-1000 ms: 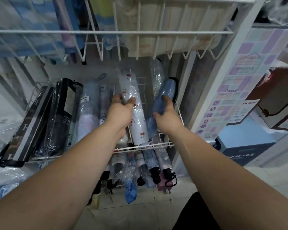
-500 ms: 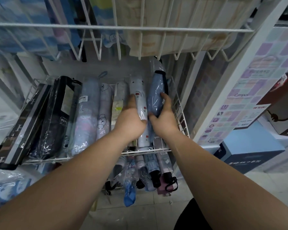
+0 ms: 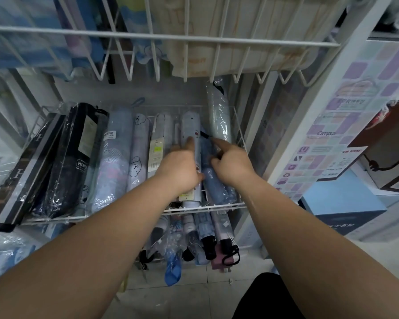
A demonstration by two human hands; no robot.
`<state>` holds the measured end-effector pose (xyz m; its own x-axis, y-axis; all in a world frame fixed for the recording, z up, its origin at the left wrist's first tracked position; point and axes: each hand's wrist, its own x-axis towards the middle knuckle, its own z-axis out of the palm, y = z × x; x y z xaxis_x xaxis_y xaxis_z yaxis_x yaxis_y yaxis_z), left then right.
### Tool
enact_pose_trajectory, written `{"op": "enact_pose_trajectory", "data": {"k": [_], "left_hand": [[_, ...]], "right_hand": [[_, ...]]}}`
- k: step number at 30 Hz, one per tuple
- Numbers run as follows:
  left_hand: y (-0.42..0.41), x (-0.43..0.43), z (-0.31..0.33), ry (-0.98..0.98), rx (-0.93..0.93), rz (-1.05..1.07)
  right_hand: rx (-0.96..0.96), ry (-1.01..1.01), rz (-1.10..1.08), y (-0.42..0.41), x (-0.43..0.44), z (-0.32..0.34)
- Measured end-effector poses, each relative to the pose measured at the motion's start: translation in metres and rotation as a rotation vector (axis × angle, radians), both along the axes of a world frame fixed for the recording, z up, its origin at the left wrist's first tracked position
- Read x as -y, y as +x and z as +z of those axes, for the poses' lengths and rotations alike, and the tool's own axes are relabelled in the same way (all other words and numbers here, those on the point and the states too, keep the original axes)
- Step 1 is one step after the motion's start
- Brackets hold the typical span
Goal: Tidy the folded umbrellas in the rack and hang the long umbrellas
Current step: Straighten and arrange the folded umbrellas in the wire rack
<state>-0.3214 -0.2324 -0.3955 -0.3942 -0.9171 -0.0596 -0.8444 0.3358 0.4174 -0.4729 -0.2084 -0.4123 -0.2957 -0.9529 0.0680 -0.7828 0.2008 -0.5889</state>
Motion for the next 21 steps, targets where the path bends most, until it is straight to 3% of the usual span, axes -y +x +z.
{"op": "enact_pose_trajectory", "data": {"k": [3,7,11,17,21], "left_hand": [[-0.002,-0.003,-0.001,-0.013,0.121,-0.05],[0.002,-0.009,-0.002,-0.089,0.189,-0.123],[0.005,-0.015,-0.003,-0.152,0.336,-0.213],[0.019,-0.006,0.007,-0.005,0.272,-0.294],[0.024,-0.005,0.005,-0.027,0.295,-0.319]], "right_hand": [[0.022,-0.086,-0.1,-0.001,-0.003,-0.003],[-0.151,-0.153,-0.097,0.01,-0.005,-0.004],[-0.101,-0.039,-0.109,0.001,0.013,0.015],[-0.013,0.2,-0.02,0.004,0.03,0.014],[0.052,0.076,-0.045,0.001,0.026,0.008]]}}
